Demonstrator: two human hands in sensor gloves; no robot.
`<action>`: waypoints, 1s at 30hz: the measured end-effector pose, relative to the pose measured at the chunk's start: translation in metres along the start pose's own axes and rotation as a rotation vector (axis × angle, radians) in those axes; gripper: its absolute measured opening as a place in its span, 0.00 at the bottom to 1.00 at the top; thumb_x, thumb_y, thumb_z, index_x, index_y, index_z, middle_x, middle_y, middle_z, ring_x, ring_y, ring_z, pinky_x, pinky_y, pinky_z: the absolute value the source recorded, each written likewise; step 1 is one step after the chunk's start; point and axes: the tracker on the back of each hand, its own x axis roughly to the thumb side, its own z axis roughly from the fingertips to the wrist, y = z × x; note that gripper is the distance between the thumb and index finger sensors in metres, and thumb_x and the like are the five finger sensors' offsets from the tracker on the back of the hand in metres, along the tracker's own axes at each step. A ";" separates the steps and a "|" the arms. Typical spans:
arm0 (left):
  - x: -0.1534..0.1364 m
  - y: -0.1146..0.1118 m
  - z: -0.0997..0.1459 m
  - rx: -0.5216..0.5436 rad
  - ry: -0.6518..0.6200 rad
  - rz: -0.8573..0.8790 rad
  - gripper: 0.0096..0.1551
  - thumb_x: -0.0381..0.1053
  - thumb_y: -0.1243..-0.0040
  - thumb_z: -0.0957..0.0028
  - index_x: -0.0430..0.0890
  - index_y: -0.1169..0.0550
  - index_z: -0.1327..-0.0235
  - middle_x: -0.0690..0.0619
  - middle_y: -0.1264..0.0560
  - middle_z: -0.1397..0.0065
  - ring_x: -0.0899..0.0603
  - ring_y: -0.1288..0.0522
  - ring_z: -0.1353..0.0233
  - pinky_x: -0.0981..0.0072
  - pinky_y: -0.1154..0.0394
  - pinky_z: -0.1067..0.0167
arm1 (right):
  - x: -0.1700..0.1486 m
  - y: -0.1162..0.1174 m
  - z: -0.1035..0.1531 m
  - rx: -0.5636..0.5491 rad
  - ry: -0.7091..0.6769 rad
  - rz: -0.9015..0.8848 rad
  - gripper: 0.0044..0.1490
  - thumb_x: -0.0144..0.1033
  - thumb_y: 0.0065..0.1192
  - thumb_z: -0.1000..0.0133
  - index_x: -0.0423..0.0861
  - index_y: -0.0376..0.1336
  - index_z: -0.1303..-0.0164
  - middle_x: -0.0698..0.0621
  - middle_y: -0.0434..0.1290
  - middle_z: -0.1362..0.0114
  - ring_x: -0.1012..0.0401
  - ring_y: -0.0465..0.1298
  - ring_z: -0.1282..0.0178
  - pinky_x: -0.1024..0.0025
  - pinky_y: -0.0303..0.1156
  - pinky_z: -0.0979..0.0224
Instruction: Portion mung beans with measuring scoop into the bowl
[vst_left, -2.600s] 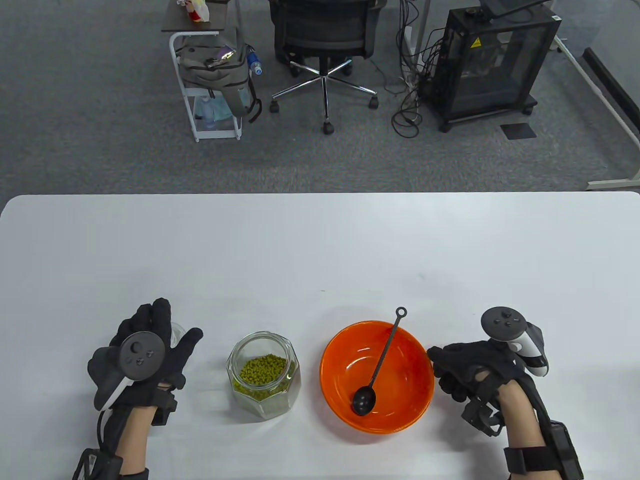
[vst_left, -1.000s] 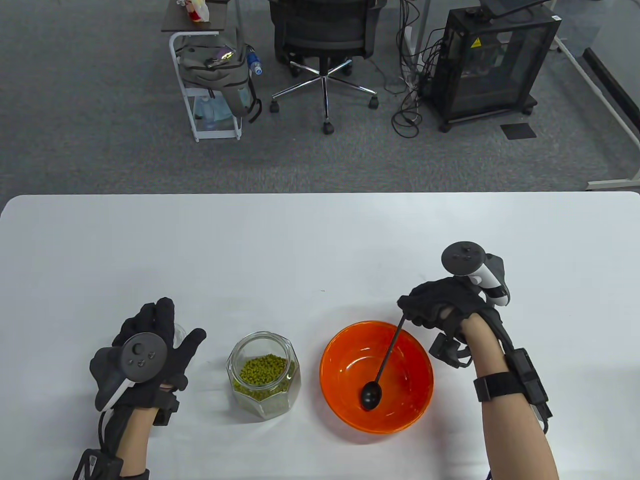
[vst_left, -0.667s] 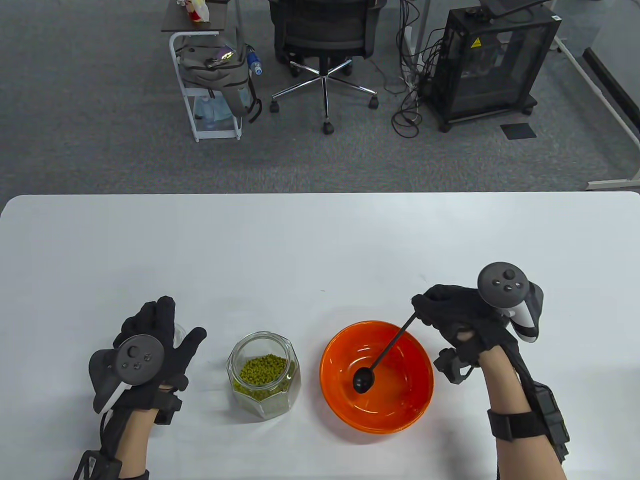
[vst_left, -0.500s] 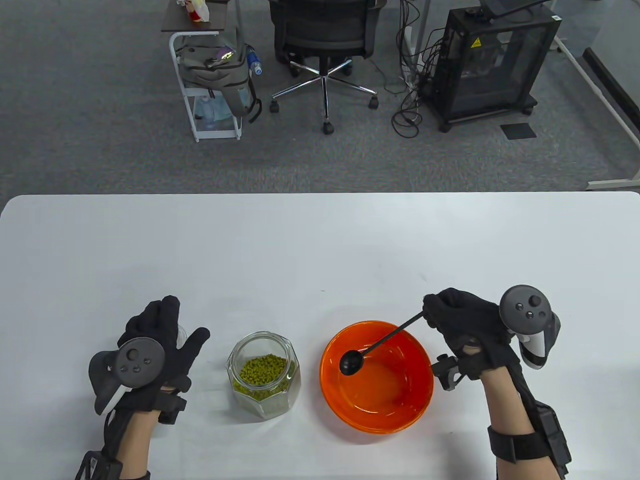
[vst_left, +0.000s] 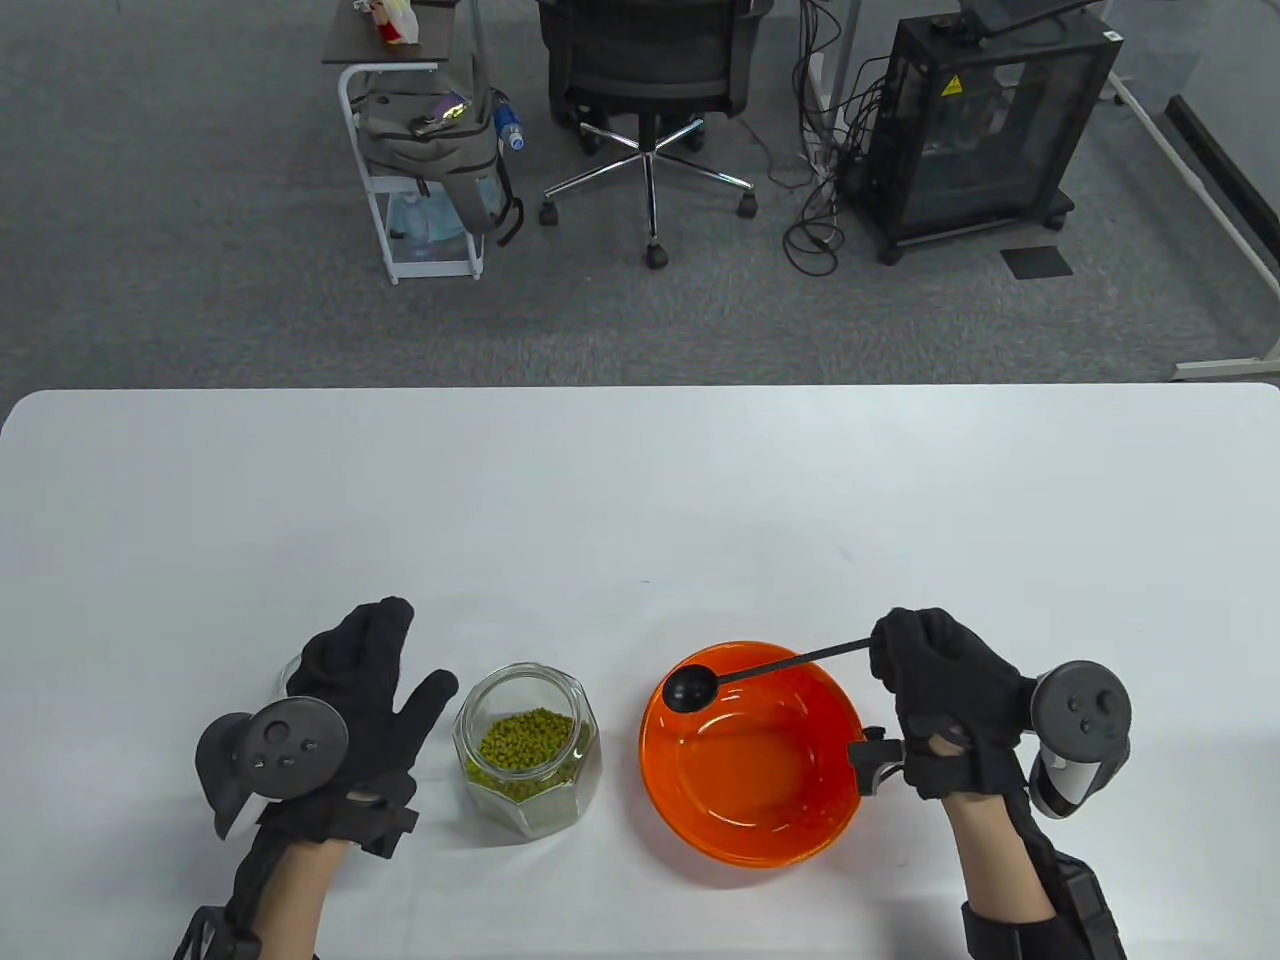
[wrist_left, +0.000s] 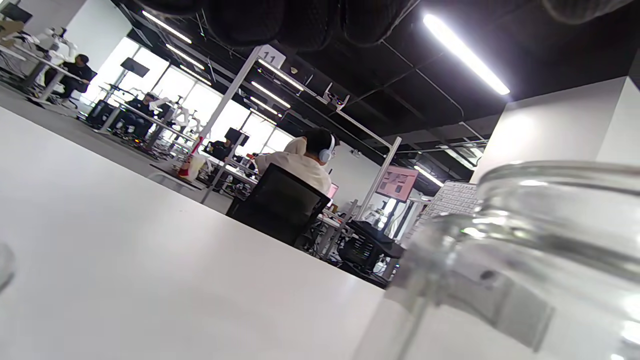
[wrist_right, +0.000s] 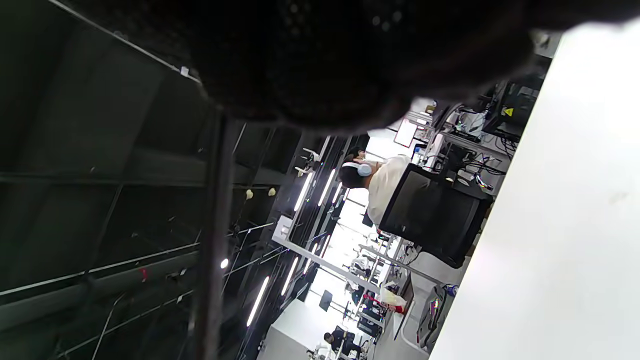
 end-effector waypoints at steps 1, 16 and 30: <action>0.002 -0.001 0.000 -0.008 -0.014 0.013 0.57 0.81 0.58 0.45 0.38 0.40 0.20 0.34 0.42 0.19 0.25 0.39 0.27 0.28 0.41 0.32 | -0.004 0.000 0.000 0.007 0.020 -0.023 0.26 0.51 0.65 0.47 0.40 0.79 0.68 0.45 0.85 0.65 0.54 0.82 0.71 0.62 0.79 0.64; 0.036 -0.039 -0.003 -0.272 -0.149 0.120 0.81 0.91 0.40 0.59 0.29 0.48 0.22 0.26 0.49 0.17 0.17 0.44 0.20 0.21 0.44 0.27 | -0.024 0.002 -0.002 0.012 0.138 -0.168 0.26 0.51 0.65 0.47 0.40 0.79 0.67 0.45 0.85 0.64 0.54 0.82 0.70 0.62 0.79 0.64; 0.040 -0.052 -0.004 -0.333 -0.121 0.084 0.80 0.87 0.31 0.59 0.30 0.47 0.23 0.27 0.45 0.19 0.19 0.39 0.22 0.22 0.41 0.28 | -0.026 0.007 -0.001 0.037 0.141 -0.181 0.26 0.51 0.65 0.47 0.40 0.79 0.67 0.45 0.85 0.64 0.54 0.82 0.70 0.61 0.79 0.63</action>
